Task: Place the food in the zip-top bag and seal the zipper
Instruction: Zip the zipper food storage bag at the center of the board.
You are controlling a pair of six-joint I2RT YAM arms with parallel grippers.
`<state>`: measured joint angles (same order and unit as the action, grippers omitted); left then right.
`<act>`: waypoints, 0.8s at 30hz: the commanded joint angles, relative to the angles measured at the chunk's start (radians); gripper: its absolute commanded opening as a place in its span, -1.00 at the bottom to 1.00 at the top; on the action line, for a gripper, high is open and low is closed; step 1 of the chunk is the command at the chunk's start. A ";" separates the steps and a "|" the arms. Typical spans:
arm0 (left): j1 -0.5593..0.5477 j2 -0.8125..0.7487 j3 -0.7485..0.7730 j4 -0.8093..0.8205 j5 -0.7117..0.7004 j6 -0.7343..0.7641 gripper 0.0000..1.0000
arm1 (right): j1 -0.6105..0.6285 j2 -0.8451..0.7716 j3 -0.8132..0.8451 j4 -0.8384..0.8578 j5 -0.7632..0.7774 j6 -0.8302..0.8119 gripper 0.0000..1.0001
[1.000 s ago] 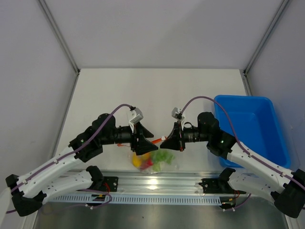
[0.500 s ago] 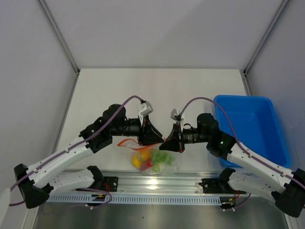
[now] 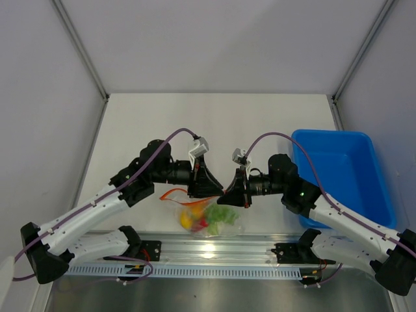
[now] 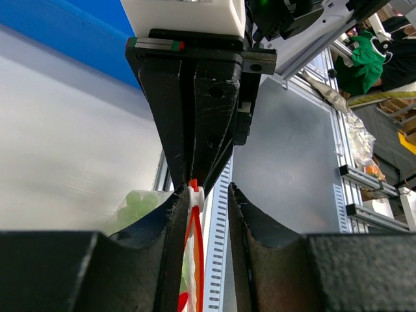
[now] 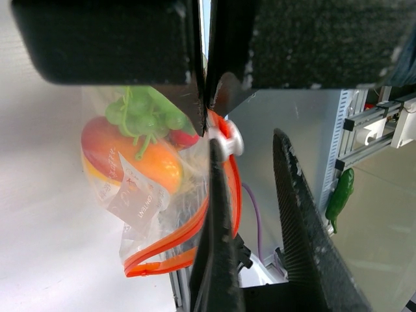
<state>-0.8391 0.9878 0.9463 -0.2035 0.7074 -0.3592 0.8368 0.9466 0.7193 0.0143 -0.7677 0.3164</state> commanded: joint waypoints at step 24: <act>0.009 0.003 -0.023 0.006 0.000 0.009 -0.41 | 0.007 0.021 0.049 0.064 -0.024 -0.002 -1.00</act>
<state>-0.8371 1.0008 0.9291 -0.2119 0.7074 -0.3584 0.8387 0.9634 0.7204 0.0216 -0.7761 0.3172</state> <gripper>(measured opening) 0.292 0.002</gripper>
